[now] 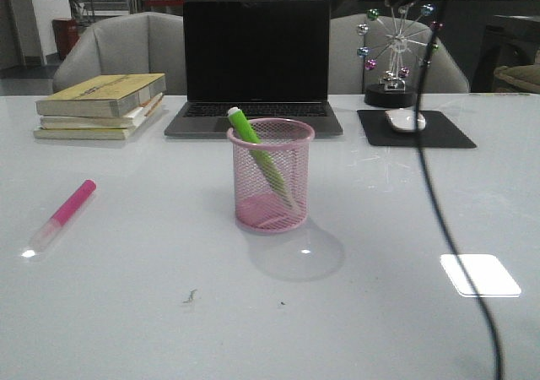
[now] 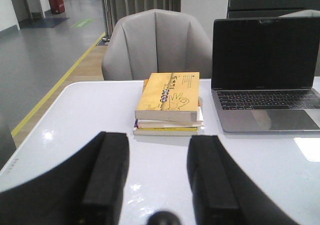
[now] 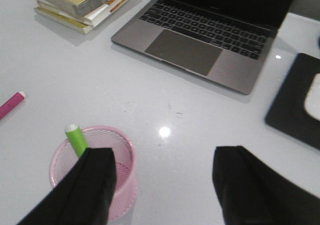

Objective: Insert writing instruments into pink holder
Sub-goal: 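Withdraw the right gripper away from the holder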

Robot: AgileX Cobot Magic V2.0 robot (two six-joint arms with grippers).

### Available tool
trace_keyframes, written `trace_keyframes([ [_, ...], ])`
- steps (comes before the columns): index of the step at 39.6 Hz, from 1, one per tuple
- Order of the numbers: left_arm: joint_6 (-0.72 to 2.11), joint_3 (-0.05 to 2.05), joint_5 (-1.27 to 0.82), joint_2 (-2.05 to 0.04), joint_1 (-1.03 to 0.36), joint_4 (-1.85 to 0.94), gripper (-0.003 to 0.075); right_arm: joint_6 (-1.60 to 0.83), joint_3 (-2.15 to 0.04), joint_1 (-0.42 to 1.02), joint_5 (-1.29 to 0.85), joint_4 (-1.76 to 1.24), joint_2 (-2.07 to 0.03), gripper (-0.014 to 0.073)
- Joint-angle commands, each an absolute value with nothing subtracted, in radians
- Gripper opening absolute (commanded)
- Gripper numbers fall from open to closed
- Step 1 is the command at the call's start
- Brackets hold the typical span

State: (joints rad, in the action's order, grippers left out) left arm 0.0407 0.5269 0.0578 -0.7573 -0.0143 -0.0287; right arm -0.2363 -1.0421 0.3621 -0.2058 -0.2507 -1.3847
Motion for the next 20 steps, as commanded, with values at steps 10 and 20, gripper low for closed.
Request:
trace_keyframes([
  [10, 0.032, 0.558, 0.195, -0.754, -0.021, -0.030, 0.0351, -0.246, -0.961, 0.090, -0.327, -0.227, -1.079, 0.0529],
  [20, 0.032, 0.558, 0.195, -0.754, -0.021, -0.030, 0.0351, -0.246, -0.886, -0.031, -0.459, -0.165, -0.966, 0.0529],
])
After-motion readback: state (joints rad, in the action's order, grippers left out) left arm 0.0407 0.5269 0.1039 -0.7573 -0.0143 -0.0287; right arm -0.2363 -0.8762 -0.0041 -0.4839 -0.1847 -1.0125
